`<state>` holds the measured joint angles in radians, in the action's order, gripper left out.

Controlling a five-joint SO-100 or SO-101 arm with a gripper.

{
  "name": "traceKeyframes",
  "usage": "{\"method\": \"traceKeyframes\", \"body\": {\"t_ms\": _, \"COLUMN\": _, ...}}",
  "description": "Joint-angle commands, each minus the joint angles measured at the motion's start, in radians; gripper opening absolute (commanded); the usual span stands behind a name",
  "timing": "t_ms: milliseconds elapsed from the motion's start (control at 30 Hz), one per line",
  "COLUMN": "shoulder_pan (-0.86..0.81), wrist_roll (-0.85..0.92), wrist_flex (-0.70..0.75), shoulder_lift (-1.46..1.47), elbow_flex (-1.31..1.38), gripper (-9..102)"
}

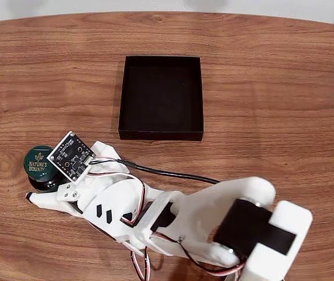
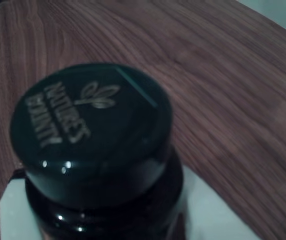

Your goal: Pick up the pill bottle and place it in the black box.

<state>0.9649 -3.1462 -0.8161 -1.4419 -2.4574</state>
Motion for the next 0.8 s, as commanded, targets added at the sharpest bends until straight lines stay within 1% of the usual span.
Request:
{"method": "traceKeyframes", "body": {"t_ms": 0, "shoulder_pan": 0.017, "wrist_roll": 0.012, "wrist_flex": -0.051, "shoulder_lift": -0.012, "elbow_flex": 0.069, "gripper": 24}}
{"method": "traceKeyframes", "body": {"t_ms": 133, "shoulder_pan": 0.028, "wrist_roll": 0.017, "wrist_flex": -0.058, "shoulder_lift": -0.032, "elbow_flex": 0.057, "gripper": 15}}
{"method": "traceKeyframes", "body": {"t_ms": 267, "shoulder_pan": 0.032, "wrist_roll": 0.012, "wrist_flex": -0.067, "shoulder_lift": -0.051, "elbow_flex": 0.049, "gripper": 12}}
{"method": "traceKeyframes", "body": {"t_ms": 433, "shoulder_pan": 0.037, "wrist_roll": 0.005, "wrist_flex": -0.063, "shoulder_lift": -0.12, "elbow_flex": 0.038, "gripper": 10}}
{"method": "traceKeyframes", "body": {"t_ms": 533, "shoulder_pan": 0.032, "wrist_roll": -0.012, "wrist_flex": -0.037, "shoulder_lift": -0.181, "elbow_flex": 0.032, "gripper": 10}}
{"method": "traceKeyframes", "body": {"t_ms": 767, "shoulder_pan": -0.048, "wrist_roll": -0.072, "wrist_flex": 0.003, "shoulder_lift": -0.328, "elbow_flex": 0.035, "gripper": 10}}
